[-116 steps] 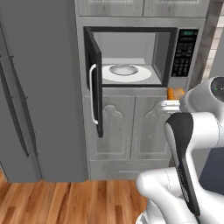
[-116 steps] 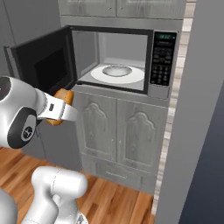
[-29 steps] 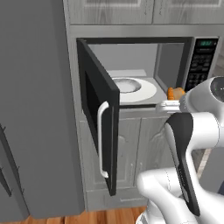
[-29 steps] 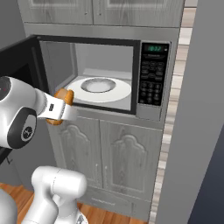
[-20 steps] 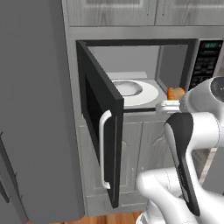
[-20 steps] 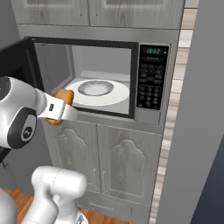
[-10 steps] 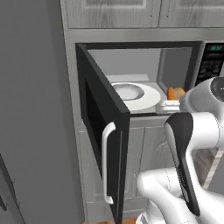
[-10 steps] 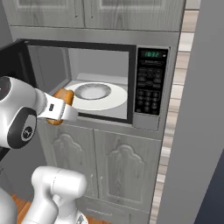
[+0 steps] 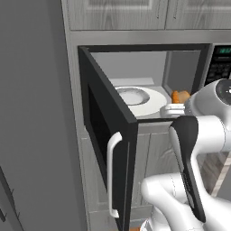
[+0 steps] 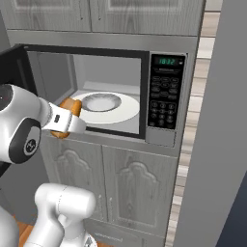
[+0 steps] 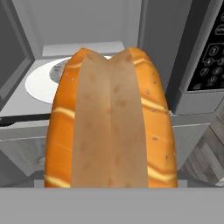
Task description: Pick the hotdog bun from the counter and place it in the microwave. Then turn on the microwave.
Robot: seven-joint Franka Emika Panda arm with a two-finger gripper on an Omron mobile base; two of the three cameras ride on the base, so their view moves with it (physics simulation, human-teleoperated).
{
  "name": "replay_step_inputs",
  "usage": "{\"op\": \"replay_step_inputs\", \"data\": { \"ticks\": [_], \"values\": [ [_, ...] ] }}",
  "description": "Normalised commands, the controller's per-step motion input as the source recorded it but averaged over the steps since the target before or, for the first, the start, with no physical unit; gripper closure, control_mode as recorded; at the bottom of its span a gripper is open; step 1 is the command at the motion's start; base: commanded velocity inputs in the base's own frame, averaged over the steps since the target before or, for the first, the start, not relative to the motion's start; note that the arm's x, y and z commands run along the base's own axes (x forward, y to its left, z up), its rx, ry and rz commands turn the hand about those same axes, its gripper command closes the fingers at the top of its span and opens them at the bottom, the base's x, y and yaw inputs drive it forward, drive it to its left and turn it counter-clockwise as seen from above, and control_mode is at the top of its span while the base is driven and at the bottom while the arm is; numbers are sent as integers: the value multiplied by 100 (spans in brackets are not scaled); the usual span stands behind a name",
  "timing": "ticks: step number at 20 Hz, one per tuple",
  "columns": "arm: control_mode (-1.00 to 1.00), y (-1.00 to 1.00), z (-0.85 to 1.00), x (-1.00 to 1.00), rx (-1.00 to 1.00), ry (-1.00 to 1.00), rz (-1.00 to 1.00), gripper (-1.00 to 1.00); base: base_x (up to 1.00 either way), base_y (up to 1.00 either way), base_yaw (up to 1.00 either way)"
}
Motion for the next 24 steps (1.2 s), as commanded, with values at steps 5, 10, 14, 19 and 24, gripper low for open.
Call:
{"op": "replay_step_inputs", "data": {
  "ticks": [5,10,14,19,24],
  "values": [
    [-100,11,-33,-3,0,9,0,100,0,0,0],
    [-100,9,-29,-7,-1,9,0,100,0,0,0],
    [-100,8,-27,10,0,7,0,100,0,0,0],
    [-100,9,-21,34,0,7,0,100,0,0,0],
    [-100,12,-16,39,0,2,0,100,0,0,0]
  ]
}}
